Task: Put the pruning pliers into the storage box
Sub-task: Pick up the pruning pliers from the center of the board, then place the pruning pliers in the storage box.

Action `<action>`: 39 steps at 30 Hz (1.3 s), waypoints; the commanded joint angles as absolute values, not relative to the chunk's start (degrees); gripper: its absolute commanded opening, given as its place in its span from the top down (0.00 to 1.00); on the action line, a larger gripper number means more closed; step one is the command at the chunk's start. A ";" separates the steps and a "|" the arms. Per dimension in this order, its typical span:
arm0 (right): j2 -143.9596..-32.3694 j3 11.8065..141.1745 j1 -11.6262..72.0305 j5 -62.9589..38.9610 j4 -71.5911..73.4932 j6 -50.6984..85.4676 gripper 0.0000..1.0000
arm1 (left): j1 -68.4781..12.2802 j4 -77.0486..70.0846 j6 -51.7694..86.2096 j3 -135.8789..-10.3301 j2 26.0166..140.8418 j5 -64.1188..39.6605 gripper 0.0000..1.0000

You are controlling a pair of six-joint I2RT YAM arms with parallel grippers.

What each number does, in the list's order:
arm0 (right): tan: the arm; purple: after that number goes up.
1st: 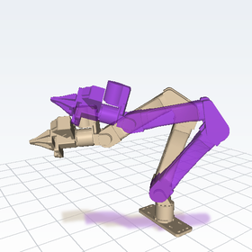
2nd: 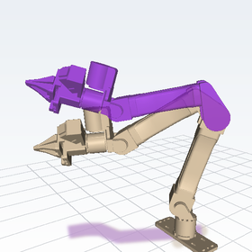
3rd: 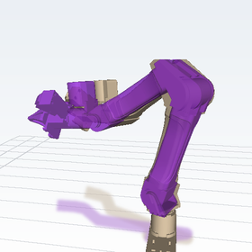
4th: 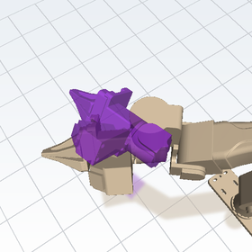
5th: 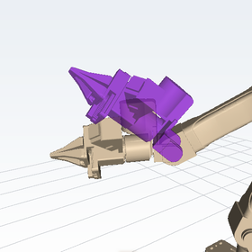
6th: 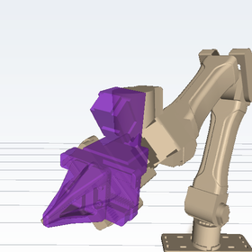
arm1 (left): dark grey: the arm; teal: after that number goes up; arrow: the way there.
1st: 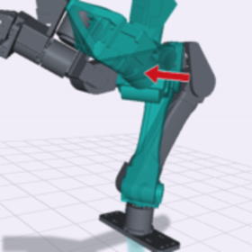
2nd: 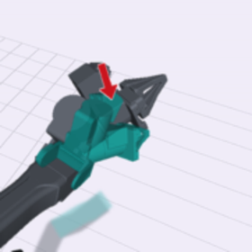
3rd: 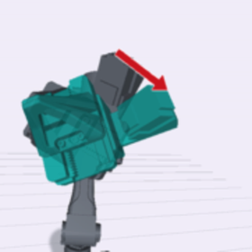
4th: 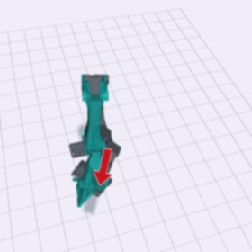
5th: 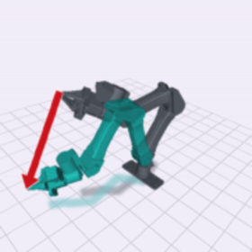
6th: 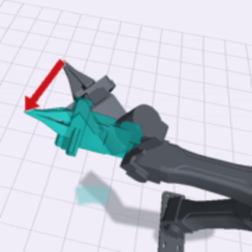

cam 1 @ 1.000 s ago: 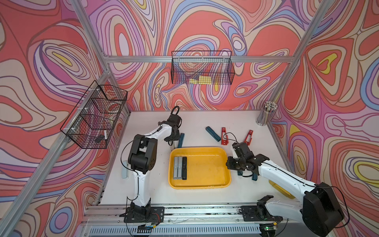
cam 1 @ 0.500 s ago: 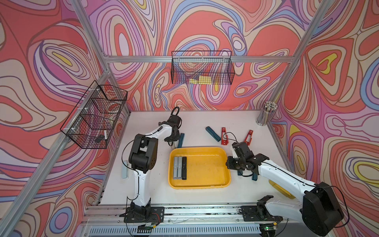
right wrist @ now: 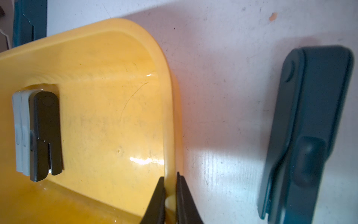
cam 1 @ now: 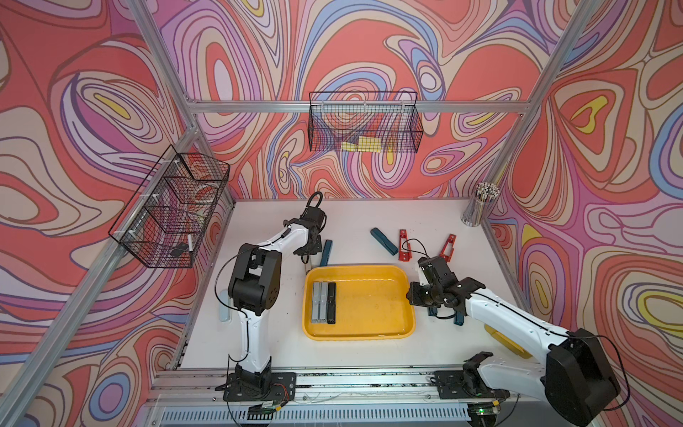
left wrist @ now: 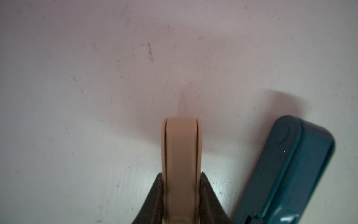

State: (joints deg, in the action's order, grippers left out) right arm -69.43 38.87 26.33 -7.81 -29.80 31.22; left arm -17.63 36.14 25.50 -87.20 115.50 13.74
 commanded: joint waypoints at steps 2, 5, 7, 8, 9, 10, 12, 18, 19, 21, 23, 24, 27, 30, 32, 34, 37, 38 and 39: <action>-68.47 37.88 26.58 -8.89 -27.82 32.03 0.86 | -17.39 39.13 23.63 -86.93 108.34 16.83 1.00; -68.72 37.88 26.55 -9.27 -27.21 32.08 0.86 | -17.36 39.36 23.82 -86.27 105.43 15.40 1.00; -69.11 38.03 26.54 -9.62 -26.81 32.17 0.86 | -17.40 39.46 24.29 -85.61 103.63 13.97 1.00; -69.37 38.13 26.60 -9.73 -26.59 32.18 0.86 | -17.39 39.65 24.56 -85.31 102.61 12.90 1.00; -69.58 38.32 26.54 -9.97 -26.33 32.21 0.86 | -17.48 39.81 24.95 -84.85 101.59 11.67 1.00; -69.76 38.37 26.58 -10.15 -26.07 32.29 0.86 | -17.54 39.67 25.30 -84.25 100.68 10.44 1.00; -70.13 38.54 26.54 -10.82 -25.29 32.40 0.86 | -17.79 39.05 25.90 -82.51 98.65 6.90 1.00; -70.38 38.42 26.61 -11.86 -24.54 32.78 0.87 | -21.56 39.29 27.49 -77.02 93.66 3.10 1.00; -70.23 38.25 26.55 -11.95 -24.44 32.75 0.87 | -22.46 39.12 27.77 -75.92 92.74 3.21 1.00; -70.14 37.89 26.54 -12.21 -24.18 32.87 0.87 | -24.38 38.85 28.75 -73.46 90.84 3.71 1.00; -70.14 37.67 26.54 -12.38 -23.86 32.96 0.87 | -26.00 38.70 29.95 -71.36 88.95 4.02 1.00; -70.18 37.56 26.54 -12.53 -23.69 33.02 0.87 | -26.42 38.74 30.45 -70.59 88.06 4.17 1.00; -70.53 37.53 26.54 -13.05 -23.13 33.15 0.87 | -27.71 38.76 32.23 -67.95 85.12 4.00 1.00; -70.62 37.44 26.57 -13.61 -22.51 33.22 0.88 | -28.37 39.11 33.53 -66.14 83.06 3.74 1.00; -70.66 37.28 26.54 -14.12 -22.02 33.39 0.88 | -29.10 38.71 34.36 -64.95 82.02 3.03 1.00; -70.69 37.03 26.55 -14.27 -21.71 33.48 0.88 | -30.02 37.44 34.54 -63.80 81.35 2.77 1.00; -70.75 36.82 26.59 -14.32 -21.53 33.57 0.88 | -30.88 35.87 35.17 -62.93 81.70 1.51 1.00; -70.67 36.68 26.56 -14.33 -21.45 33.53 0.88 | -31.31 35.33 35.41 -62.89 82.03 1.23 1.00; -70.59 36.61 26.54 -14.33 -21.45 33.53 0.88 | -31.74 34.89 35.50 -62.84 82.32 1.12 1.00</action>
State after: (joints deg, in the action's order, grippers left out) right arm -70.30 37.30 26.33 -12.99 -23.51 32.97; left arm -30.85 37.04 33.76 -63.18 82.28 2.22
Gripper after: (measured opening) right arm 0.124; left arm 0.273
